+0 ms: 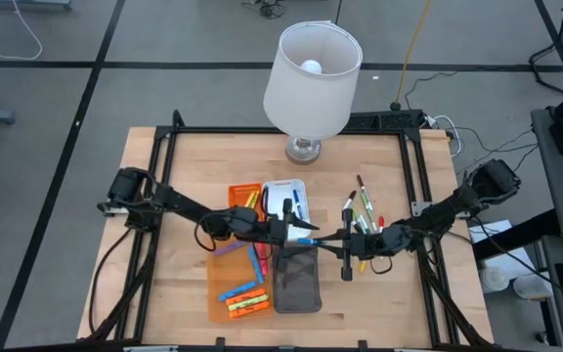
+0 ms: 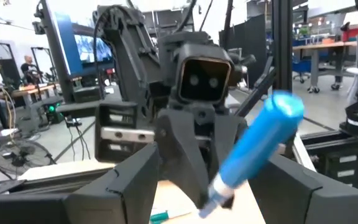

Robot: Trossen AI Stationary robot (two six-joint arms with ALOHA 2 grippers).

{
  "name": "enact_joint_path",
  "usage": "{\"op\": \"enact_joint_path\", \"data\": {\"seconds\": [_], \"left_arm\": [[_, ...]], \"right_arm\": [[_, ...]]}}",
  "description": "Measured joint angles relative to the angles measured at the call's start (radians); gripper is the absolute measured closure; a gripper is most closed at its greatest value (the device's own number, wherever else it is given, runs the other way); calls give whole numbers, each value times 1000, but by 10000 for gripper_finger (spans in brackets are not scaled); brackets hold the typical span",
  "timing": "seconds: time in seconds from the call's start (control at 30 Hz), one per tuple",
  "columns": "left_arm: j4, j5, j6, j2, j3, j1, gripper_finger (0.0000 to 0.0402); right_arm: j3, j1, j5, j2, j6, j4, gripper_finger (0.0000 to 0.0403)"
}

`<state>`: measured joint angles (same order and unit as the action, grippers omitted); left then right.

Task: Pick & Place Markers
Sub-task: Put the light blue marker pen into the white bin

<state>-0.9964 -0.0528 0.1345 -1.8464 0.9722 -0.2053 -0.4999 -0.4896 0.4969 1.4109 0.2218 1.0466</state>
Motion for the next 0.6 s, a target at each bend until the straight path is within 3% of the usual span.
{"op": "enact_joint_path", "data": {"seconds": [0.17,0.37,0.5,0.6], "left_arm": [[-1,7,48,0,-1,-8,208],[6,40,72,0,-1,-7,354],[2,54,66,0,-1,-1,365],[31,13,68,11,-1,-6,365]], "right_arm": [[0,0,0,0,0,-3,386],[0,0,3,0,-5,-3,386],[0,1,5,-1,-25,-2,378],[0,2,4,-1,-28,-14,347]]}}
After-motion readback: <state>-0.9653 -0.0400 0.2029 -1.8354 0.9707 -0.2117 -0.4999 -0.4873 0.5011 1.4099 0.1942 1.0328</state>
